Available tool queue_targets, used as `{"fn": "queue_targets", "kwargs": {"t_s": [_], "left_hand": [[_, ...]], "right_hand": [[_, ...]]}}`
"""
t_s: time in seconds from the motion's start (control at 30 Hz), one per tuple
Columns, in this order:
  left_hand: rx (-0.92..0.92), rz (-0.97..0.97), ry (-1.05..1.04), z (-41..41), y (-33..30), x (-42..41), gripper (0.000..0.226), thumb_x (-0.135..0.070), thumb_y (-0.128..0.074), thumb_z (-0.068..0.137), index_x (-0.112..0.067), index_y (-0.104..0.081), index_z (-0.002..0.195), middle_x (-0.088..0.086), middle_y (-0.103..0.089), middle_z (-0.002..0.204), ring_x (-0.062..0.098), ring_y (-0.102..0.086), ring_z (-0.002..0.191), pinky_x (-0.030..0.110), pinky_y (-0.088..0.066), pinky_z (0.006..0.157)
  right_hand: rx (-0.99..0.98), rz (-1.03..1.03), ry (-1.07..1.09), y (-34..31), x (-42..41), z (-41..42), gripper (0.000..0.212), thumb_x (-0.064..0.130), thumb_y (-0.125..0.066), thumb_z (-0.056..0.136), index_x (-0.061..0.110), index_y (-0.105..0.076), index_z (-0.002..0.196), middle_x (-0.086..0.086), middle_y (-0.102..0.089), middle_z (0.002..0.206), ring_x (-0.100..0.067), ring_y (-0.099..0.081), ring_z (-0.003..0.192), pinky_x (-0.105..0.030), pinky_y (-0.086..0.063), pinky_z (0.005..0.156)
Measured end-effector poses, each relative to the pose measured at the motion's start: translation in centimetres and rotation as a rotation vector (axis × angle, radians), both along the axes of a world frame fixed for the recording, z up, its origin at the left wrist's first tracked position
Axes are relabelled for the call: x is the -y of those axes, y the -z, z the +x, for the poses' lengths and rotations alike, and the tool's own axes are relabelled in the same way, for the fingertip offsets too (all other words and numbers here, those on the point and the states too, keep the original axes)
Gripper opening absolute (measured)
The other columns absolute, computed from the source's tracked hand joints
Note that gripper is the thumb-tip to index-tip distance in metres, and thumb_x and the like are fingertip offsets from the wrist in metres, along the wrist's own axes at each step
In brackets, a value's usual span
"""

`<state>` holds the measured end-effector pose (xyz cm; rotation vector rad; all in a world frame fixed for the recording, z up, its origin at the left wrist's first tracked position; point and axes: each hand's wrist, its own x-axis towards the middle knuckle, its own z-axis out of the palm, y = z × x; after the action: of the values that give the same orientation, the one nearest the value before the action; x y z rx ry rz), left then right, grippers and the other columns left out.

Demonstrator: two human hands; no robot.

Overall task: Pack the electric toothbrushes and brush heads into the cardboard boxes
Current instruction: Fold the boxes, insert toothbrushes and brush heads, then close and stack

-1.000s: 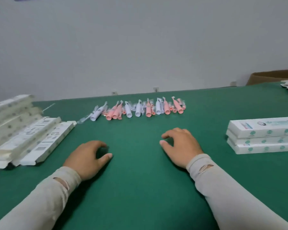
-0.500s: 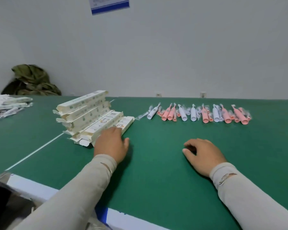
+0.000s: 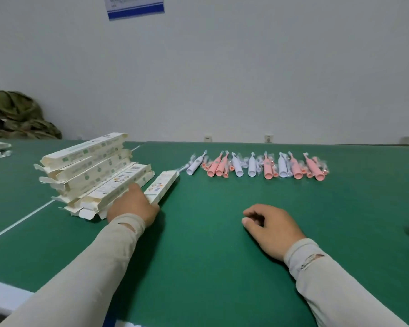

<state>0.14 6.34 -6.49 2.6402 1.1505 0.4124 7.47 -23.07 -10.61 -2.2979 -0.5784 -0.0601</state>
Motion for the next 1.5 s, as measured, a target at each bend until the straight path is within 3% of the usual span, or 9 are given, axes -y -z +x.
{"fn": "queue_targets", "kwargs": {"t_s": [0.17,0.37,0.5,0.63,0.73,0.97,1.17,1.43,1.5], "left_hand": [[0.709,-0.553,0.353,-0.5,-0.7,7.3,0.043,-0.03,-0.079,0.078,-0.03,-0.048,0.106,-0.015,-0.058,0.102,-0.005,-0.059,0.077,0.012,-0.045,0.055],[0.479,-0.561,0.855,3.1,0.9,17.3,0.061,-0.025,-0.08,0.074,-0.028,-0.051,0.127,-0.003,-0.054,0.12,0.009,-0.054,0.11,0.028,-0.047,0.099],[0.62,-1.353,0.75,5.4,-0.1,17.9,0.034,-0.048,-0.069,0.077,-0.025,-0.074,0.102,-0.005,-0.073,0.11,0.013,-0.068,0.1,0.03,-0.053,0.08],[0.554,-1.844,0.675,6.6,1.1,17.7,0.038,-0.041,-0.067,0.082,-0.01,-0.075,0.103,0.014,-0.074,0.102,0.028,-0.072,0.094,0.04,-0.059,0.077],[0.696,-1.912,0.649,7.2,1.5,16.5,0.028,-0.038,-0.067,0.082,-0.013,-0.079,0.087,0.012,-0.07,0.081,0.026,-0.072,0.08,0.04,-0.06,0.069],[0.946,-1.88,0.313,8.0,1.0,14.8,0.073,-0.061,-0.062,0.087,-0.011,-0.044,0.137,0.008,-0.049,0.104,0.02,-0.063,0.087,0.034,-0.058,0.059],[1.039,-1.854,0.227,8.2,1.4,14.9,0.064,-0.059,-0.066,0.085,-0.015,-0.047,0.127,0.013,-0.05,0.111,0.025,-0.064,0.092,0.039,-0.059,0.062],[0.946,-1.79,0.514,7.4,1.1,16.5,0.077,-0.079,-0.045,0.079,-0.021,-0.057,0.128,0.011,-0.06,0.129,0.026,-0.066,0.092,0.032,-0.051,0.057],[0.892,-1.856,0.606,7.1,1.1,16.6,0.068,-0.077,-0.039,0.088,-0.021,-0.073,0.107,0.003,-0.072,0.089,0.018,-0.067,0.064,0.027,-0.049,0.052]], "right_hand": [[-0.18,0.533,-0.013,-0.8,-1.1,0.2,0.005,0.031,-0.069,0.093,0.027,-0.069,0.094,0.007,-0.073,0.091,0.003,-0.065,0.076,-0.01,-0.049,0.073],[-0.462,0.964,0.02,-2.1,-1.4,-0.1,0.014,0.018,-0.058,0.1,0.013,-0.067,0.109,-0.009,-0.077,0.104,-0.022,-0.074,0.092,-0.039,-0.058,0.083],[-0.7,1.158,0.016,-3.3,1.5,0.9,0.022,0.016,-0.056,0.099,0.007,-0.067,0.116,-0.013,-0.077,0.102,-0.028,-0.074,0.085,-0.04,-0.059,0.07],[-0.869,0.89,-0.145,-3.0,1.1,-0.1,0.03,0.028,-0.06,0.099,0.006,-0.065,0.119,-0.009,-0.075,0.094,-0.022,-0.071,0.072,-0.034,-0.056,0.055],[-0.819,0.807,-0.137,-2.8,0.7,0.0,0.032,0.037,-0.061,0.099,0.009,-0.07,0.11,-0.006,-0.075,0.087,-0.018,-0.069,0.068,-0.031,-0.054,0.053],[-0.388,0.621,0.02,-2.1,0.4,0.5,0.049,0.061,-0.07,0.076,0.016,-0.068,0.094,0.003,-0.072,0.081,-0.013,-0.069,0.075,-0.032,-0.059,0.068],[-0.216,0.617,-0.002,-1.5,-0.9,-0.4,0.028,0.013,-0.081,0.082,0.006,-0.062,0.101,0.01,-0.062,0.076,0.007,-0.053,0.056,-0.01,-0.045,0.059],[-0.668,0.93,-0.07,-2.2,-0.7,-0.7,0.014,0.016,-0.068,0.093,0.003,-0.063,0.093,-0.008,-0.07,0.073,-0.013,-0.066,0.06,-0.024,-0.058,0.058],[-0.769,0.953,-0.108,-2.3,-0.6,-0.9,0.02,0.022,-0.065,0.095,0.002,-0.066,0.097,-0.01,-0.069,0.073,-0.014,-0.065,0.058,-0.026,-0.058,0.056]]}}
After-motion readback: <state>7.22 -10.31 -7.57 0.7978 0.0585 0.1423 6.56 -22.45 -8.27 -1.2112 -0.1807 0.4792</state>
